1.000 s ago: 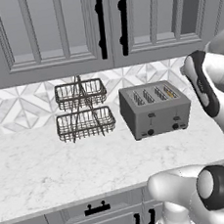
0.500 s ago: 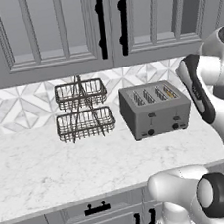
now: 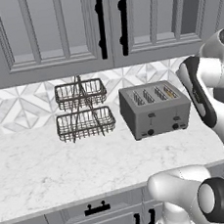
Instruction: Start the toaster. Once the lever pops up, take the bread to the plate on the dining counter.
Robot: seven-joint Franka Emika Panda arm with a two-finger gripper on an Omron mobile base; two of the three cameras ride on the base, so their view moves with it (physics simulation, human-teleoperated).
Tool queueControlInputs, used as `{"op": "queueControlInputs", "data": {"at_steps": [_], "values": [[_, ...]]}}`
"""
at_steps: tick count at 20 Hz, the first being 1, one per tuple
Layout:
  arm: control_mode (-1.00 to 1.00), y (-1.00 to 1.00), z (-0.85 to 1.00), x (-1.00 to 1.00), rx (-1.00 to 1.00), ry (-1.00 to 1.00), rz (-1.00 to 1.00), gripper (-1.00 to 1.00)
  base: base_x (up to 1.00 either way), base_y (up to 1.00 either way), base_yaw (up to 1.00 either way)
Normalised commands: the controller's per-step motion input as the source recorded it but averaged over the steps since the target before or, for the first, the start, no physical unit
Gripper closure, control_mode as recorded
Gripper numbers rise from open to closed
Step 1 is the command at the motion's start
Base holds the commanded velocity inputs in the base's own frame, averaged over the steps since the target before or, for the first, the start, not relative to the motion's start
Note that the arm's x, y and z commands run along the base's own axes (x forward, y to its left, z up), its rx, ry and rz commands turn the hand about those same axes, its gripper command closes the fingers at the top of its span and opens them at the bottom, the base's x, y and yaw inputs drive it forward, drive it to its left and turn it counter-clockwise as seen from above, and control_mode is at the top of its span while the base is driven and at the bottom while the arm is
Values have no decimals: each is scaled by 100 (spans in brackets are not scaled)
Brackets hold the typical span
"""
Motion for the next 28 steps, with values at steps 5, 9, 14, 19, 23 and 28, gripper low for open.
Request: {"op": "queueControlInputs", "data": {"at_steps": [5, 9, 14, 19, 23, 28], "values": [[-100, 0, 0, 0, 0, 0, 0, -100, 0, 0, 0], [-100, 0, 0, 0, 0, 0, 0, -100, 0, 0, 0], [-100, 0, 0, 0, 0, 0, 0, -100, 0, 0, 0], [-100, 0, 0, 0, 0, 0, 0, -100, 0, 0, 0], [-100, 0, 0, 0, 0, 0, 0, -100, 0, 0, 0], [-100, 0, 0, 0, 0, 0, 0, -100, 0, 0, 0]]}}
